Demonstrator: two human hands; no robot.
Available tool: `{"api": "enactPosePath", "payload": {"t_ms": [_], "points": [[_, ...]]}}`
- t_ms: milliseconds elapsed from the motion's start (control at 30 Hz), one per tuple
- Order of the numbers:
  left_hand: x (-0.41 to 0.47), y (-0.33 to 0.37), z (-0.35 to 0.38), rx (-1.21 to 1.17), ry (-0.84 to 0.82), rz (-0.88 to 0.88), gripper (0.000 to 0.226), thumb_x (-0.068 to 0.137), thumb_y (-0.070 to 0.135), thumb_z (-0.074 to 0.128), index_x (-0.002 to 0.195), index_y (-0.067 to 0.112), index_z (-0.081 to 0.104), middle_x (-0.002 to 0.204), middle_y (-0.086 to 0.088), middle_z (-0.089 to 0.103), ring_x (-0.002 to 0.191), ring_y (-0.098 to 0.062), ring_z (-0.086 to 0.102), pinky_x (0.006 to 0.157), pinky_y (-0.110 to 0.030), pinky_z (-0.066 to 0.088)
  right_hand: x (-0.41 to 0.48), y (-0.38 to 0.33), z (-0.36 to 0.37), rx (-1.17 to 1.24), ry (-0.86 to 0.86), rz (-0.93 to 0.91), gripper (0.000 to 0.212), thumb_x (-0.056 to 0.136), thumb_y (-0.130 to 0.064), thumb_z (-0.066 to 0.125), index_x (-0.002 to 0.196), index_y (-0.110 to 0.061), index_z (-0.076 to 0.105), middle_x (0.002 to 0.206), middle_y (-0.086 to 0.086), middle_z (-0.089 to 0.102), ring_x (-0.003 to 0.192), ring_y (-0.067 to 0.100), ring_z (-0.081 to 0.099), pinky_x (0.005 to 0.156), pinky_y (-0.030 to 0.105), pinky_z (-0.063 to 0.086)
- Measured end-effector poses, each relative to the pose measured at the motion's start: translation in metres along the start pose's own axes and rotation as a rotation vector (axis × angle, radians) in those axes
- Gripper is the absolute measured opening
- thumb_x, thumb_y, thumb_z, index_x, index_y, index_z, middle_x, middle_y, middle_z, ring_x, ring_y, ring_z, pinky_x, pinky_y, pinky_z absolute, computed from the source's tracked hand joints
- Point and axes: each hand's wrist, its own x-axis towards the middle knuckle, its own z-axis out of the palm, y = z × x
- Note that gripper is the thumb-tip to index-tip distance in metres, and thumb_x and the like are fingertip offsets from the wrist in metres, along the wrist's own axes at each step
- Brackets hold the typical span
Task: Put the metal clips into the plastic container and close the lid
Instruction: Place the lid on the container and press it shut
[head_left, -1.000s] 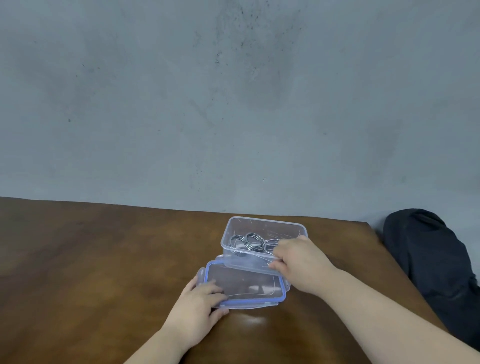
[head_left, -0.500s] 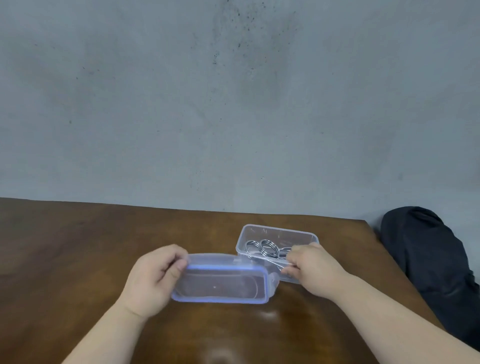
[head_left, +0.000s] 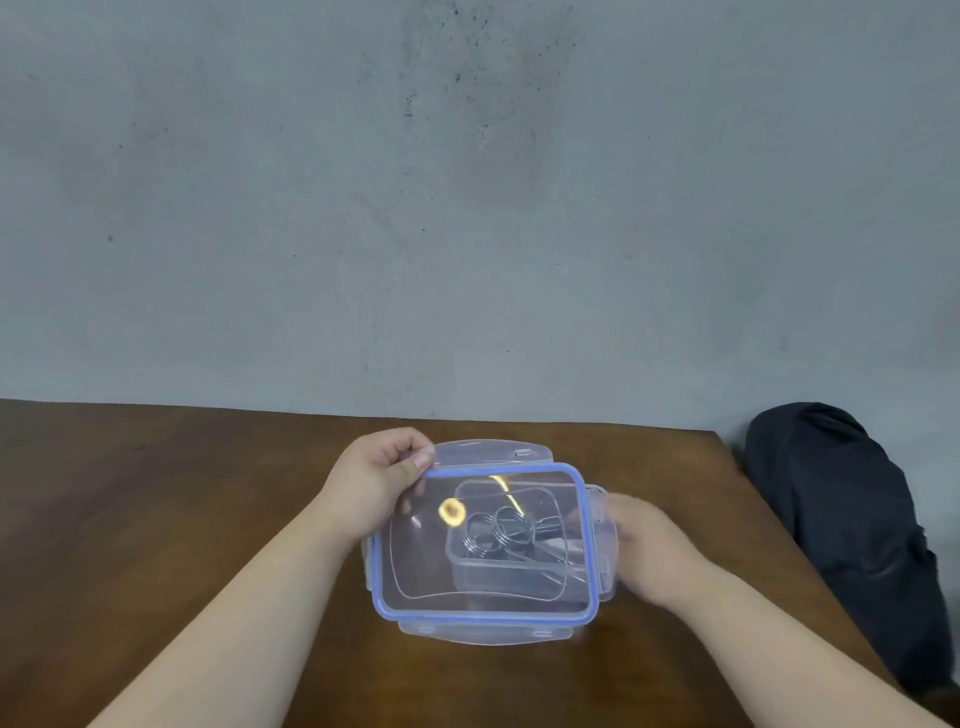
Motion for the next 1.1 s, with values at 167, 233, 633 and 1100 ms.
{"api": "enactPosePath", "payload": {"t_ms": [167,233,633,1100], "points": [[0.036,0.002,0.021,0.071,-0.08,-0.077,0.033,0.096,0.012,0.06,0.065,0.024,0.062,0.05,0.006,0.059,0.039,-0.011,0.047,0.048,-0.024,0.038,0.009,-0.027,-0.034,0.725,0.234,0.182,0.045,0.105,-0.037,0.045,0.091,-0.01,0.077,0.082,0.009,0.072,0.073,0.024,0.066,0.068,0.035,0.051],[0.049,0.001,0.032,0.104,-0.08,-0.116,0.038,0.1,0.009,0.058,0.066,0.024,0.064,0.051,0.006,0.062,0.038,-0.01,0.048,0.049,-0.025,0.037,0.009,-0.04,-0.034,0.554,0.227,0.122,0.038,0.105,-0.021,0.052,0.072,-0.018,0.071,0.069,-0.002,0.069,0.066,0.017,0.062,0.064,0.032,0.048],[0.052,-0.051,0.054,0.247,0.071,-0.325,0.024,0.095,0.024,0.07,0.074,0.012,0.068,0.051,0.004,0.065,0.037,-0.011,0.056,0.04,-0.02,0.044,0.05,0.012,-0.017,0.452,0.282,0.444,0.033,0.098,-0.035,0.062,0.085,-0.009,0.075,0.086,0.019,0.079,0.071,0.04,0.072,0.065,0.045,0.054],[0.052,-0.071,0.064,0.305,0.126,-0.464,0.029,0.094,0.033,0.066,0.07,0.021,0.078,0.064,-0.007,0.075,0.05,-0.018,0.055,0.055,-0.029,0.048,0.067,0.032,0.003,0.234,0.303,0.511,0.027,0.095,-0.033,0.07,0.072,-0.024,0.079,0.076,-0.008,0.078,0.077,0.015,0.071,0.074,0.036,0.058]]}}
